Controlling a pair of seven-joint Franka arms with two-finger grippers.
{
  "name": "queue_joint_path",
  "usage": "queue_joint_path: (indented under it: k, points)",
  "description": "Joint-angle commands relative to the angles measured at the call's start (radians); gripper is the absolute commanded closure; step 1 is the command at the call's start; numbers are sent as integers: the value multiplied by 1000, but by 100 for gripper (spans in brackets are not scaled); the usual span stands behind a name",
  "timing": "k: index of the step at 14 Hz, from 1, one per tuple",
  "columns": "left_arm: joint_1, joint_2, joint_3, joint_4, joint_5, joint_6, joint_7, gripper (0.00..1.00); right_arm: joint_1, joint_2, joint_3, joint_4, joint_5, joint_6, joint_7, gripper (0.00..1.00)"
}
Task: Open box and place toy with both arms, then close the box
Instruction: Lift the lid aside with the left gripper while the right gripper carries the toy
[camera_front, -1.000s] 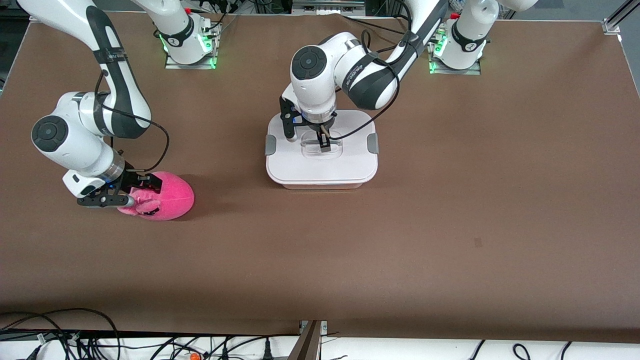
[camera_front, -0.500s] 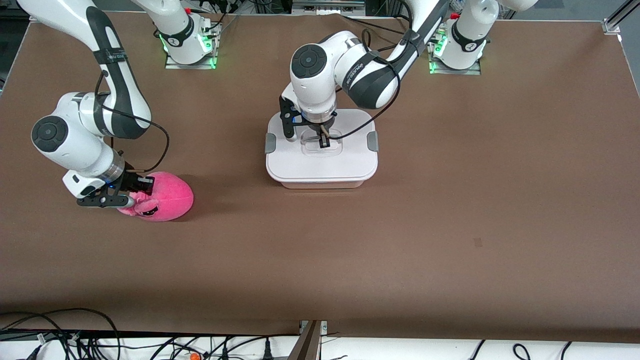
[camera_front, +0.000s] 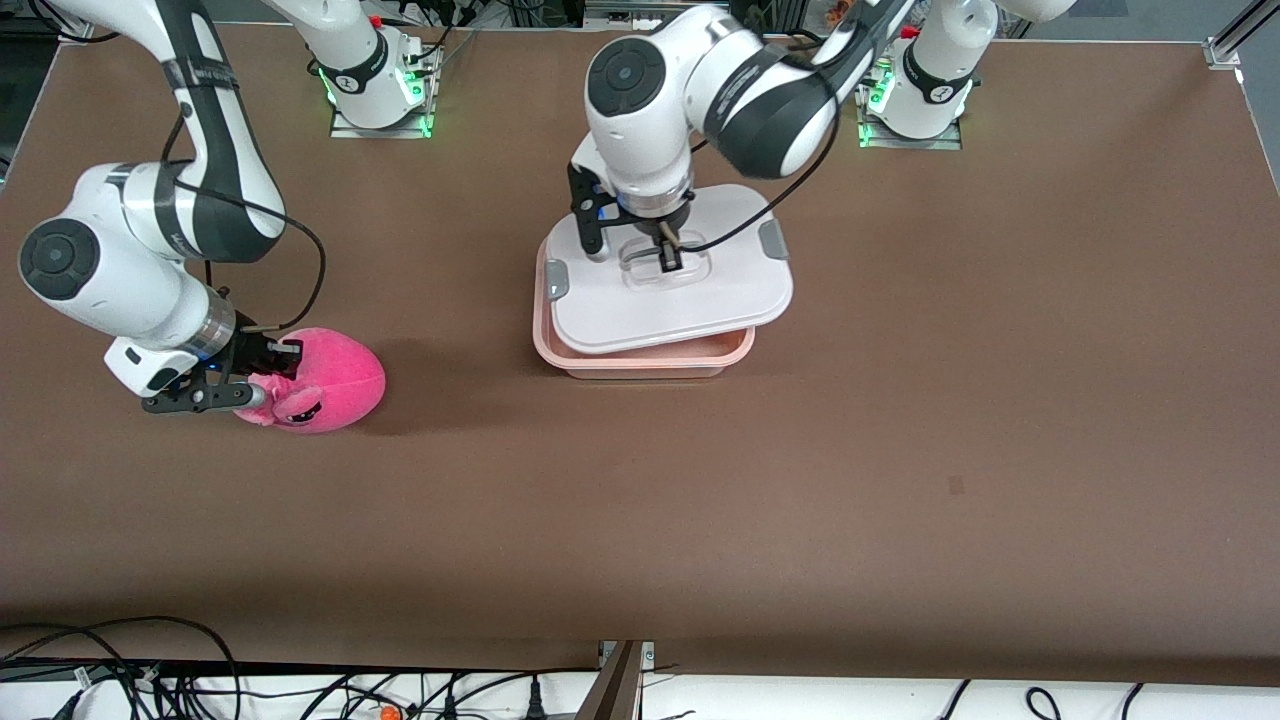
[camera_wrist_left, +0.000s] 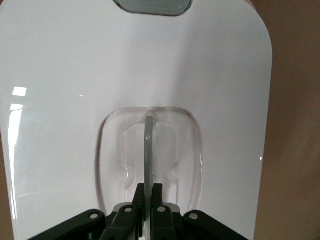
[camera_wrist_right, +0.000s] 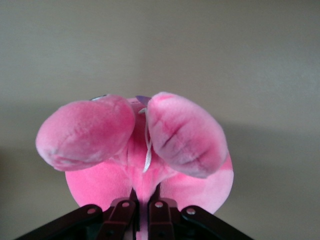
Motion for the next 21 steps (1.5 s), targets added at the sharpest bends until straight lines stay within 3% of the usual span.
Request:
queue_joint_path:
  k: [1, 6, 9, 11, 16, 21]
  points:
    - [131, -95, -5, -9, 7, -117, 31, 100, 23, -1, 21, 100, -1, -124, -33, 100]
    - [533, -146, -7, 15, 7, -216, 447, 100, 217, 10, 23, 226, -21, -351, -185, 100]
    - [694, -136, 2, 17, 19, -213, 652, 100, 461, 62, 23, 368, -265, -513, -268, 100]
    - [787, -119, 1, 17, 17, -206, 747, 100, 564, 120, 24, 498, -278, -607, -319, 100]
    - [816, -109, 1, 17, 88, -206, 830, 100, 628, 305, 132, 732, -270, -650, -377, 100]
    - [850, -109, -7, 15, 83, -206, 853, 100, 654, 418, 169, 823, -281, -637, -386, 100]
